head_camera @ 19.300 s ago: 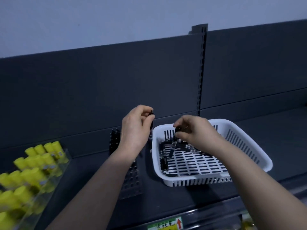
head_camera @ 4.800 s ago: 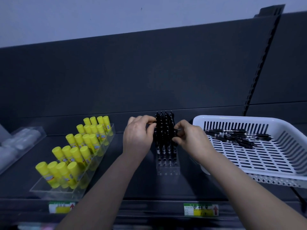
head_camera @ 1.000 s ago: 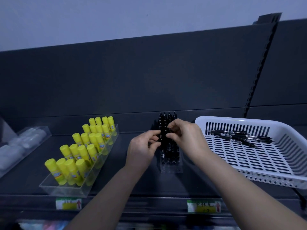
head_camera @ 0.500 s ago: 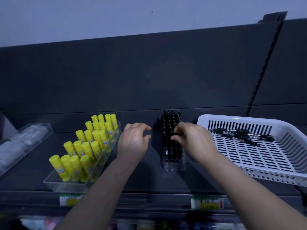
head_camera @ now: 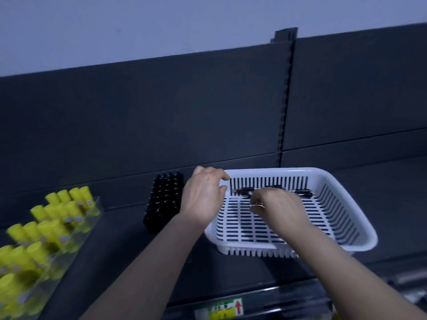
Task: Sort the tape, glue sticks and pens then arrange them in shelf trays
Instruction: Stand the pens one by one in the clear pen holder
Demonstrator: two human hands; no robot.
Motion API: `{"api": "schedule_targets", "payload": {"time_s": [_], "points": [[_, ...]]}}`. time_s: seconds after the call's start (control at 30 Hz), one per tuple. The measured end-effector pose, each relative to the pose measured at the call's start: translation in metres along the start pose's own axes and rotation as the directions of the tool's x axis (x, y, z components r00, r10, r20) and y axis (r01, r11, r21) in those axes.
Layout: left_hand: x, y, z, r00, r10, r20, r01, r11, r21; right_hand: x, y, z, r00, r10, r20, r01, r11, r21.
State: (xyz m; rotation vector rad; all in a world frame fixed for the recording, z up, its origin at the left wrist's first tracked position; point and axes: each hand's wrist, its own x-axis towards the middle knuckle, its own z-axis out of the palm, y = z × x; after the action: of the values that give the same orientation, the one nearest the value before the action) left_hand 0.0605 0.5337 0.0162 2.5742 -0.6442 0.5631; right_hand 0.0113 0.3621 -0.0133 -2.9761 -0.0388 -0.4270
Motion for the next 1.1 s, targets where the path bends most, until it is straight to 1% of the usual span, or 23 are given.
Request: {"api": "schedule_targets", "payload": {"time_s": [0.1,0.17,0.23,0.37,0.47,0.53,0.6,0.73,0.8,0.87,0.93,1.0,1.07,1.1], "points": [[0.024,0.030,0.041,0.982,0.023,0.185,-0.030,0.999,0.038,-0.001,0.050,0.000,0.995,0.095,0.025,-0.094,0.995,-0.026],[0.038,0.046,0.068,0.948,0.031,0.316,-0.050,0.997,0.055,-0.001,0.081,0.000,0.986,0.160,0.041,-0.158,0.987,-0.033],[0.050,0.059,0.093,0.913,0.038,0.405,-0.072,0.995,0.069,-0.002,0.107,0.002,0.976,0.207,0.063,-0.206,0.978,-0.023],[0.069,0.080,0.133,0.875,0.065,0.480,-0.139,0.983,0.119,0.000,0.142,0.004,0.965,0.248,0.085,-0.247,0.969,-0.016],[0.075,0.081,0.147,0.840,0.042,0.541,-0.184,0.960,0.211,0.005,0.149,0.004,0.964,0.243,0.112,-0.245,0.969,0.008],[0.079,0.079,0.149,0.819,0.014,0.573,-0.189,0.950,0.247,0.013,0.150,0.006,0.961,0.230,0.151,-0.237,0.971,0.027],[0.083,0.076,0.144,0.840,0.010,0.542,-0.150,0.965,0.216,0.024,0.147,0.010,0.958,0.201,0.205,-0.213,0.976,0.040],[0.086,0.069,0.111,0.956,0.013,0.294,-0.020,1.000,0.019,0.047,0.126,0.024,0.935,0.127,0.331,-0.143,0.989,0.025],[0.084,0.066,0.091,0.981,-0.038,0.188,0.059,0.992,-0.110,0.054,0.117,0.033,0.922,0.101,0.373,-0.117,0.993,0.020],[0.081,0.062,0.074,0.989,-0.096,0.117,0.124,0.957,-0.262,0.055,0.110,0.041,0.916,0.090,0.392,-0.098,0.995,0.001],[0.075,0.057,0.060,0.990,-0.119,0.070,0.135,0.932,-0.335,0.053,0.105,0.042,0.917,0.090,0.390,-0.089,0.996,-0.020],[0.069,0.052,0.046,0.993,-0.119,0.017,0.116,0.919,-0.376,0.050,0.102,0.036,0.925,0.101,0.366,-0.115,0.993,0.017],[0.062,0.046,0.030,0.989,-0.141,-0.052,0.107,0.902,-0.418,0.047,0.096,0.021,0.946,0.143,0.291,-0.189,0.972,0.138],[0.058,0.042,0.021,0.984,-0.156,-0.090,0.103,0.897,-0.430,0.046,0.091,0.010,0.960,0.170,0.223,-0.220,0.950,0.221]]}}
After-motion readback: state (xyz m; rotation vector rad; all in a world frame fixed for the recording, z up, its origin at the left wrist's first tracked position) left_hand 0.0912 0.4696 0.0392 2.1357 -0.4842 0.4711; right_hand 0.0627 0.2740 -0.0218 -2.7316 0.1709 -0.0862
